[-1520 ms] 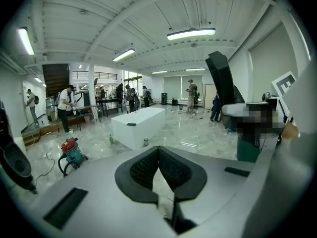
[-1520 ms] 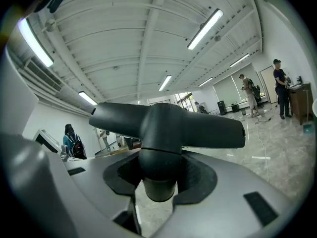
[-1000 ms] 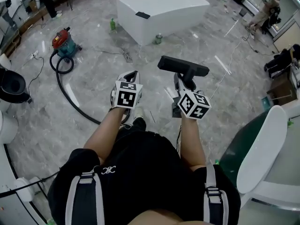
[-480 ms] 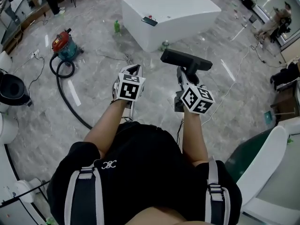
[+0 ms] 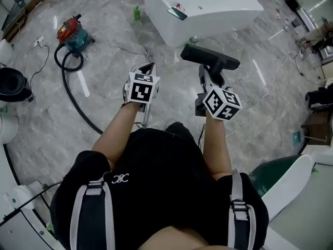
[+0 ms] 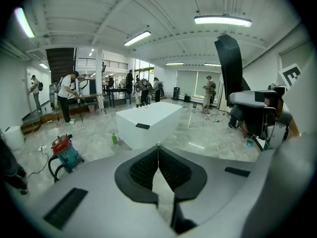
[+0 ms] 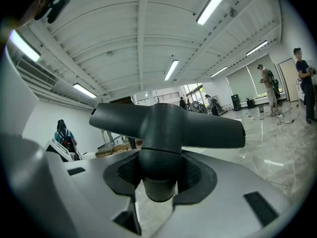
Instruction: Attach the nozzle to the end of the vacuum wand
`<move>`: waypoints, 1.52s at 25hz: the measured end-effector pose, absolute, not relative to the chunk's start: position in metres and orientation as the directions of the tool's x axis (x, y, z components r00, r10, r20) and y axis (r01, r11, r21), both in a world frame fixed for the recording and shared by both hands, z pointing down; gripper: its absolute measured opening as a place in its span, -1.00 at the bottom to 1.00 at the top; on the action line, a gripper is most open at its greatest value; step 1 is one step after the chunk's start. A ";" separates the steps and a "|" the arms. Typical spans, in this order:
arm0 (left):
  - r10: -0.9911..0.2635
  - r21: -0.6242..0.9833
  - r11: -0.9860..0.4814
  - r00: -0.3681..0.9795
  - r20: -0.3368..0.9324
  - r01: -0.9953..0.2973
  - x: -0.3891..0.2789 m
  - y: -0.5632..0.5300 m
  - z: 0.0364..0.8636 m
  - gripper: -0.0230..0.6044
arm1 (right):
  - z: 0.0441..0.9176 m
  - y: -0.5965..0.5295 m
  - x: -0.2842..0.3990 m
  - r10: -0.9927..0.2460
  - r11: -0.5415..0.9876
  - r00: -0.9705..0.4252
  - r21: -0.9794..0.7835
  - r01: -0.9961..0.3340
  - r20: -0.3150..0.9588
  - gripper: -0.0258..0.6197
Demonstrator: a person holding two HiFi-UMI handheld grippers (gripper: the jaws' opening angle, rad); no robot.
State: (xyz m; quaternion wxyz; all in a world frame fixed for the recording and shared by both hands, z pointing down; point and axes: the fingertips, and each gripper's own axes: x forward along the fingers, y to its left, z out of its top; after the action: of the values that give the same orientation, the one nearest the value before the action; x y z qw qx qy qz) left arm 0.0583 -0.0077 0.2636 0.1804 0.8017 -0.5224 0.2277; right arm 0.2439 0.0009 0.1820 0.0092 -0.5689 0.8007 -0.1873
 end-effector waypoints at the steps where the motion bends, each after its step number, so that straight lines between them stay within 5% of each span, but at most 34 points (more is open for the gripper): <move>1: -0.755 0.056 -0.372 0.337 0.562 -0.927 0.053 -0.015 0.269 -0.89 | 0.187 -0.010 0.241 -0.908 0.293 -0.365 -0.314 -0.903 0.204 -0.41; 17: -0.607 0.086 -0.097 0.127 0.784 -0.992 -0.024 -0.157 0.461 -0.78 | 0.315 -0.249 0.165 -0.713 0.498 -0.604 -0.350 -0.794 0.356 -0.41; 31: -0.303 0.125 -0.005 0.121 0.945 -0.992 -0.029 -0.161 0.856 -0.24 | 0.622 -0.340 0.083 -0.393 0.677 -0.781 -0.422 -0.603 0.485 -0.41; 38: -0.145 0.177 0.048 0.168 0.975 -0.983 -0.004 -0.131 1.062 -0.19 | 0.802 -0.324 0.067 -0.237 0.703 -0.821 -0.492 -0.514 0.519 -0.41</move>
State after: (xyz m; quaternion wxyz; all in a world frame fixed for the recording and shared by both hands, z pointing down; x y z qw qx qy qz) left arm -0.0044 -0.1310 1.0619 0.5202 0.5600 -0.5036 0.4028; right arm 0.0671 -0.3236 0.8016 -0.2134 -0.2092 0.8977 -0.3237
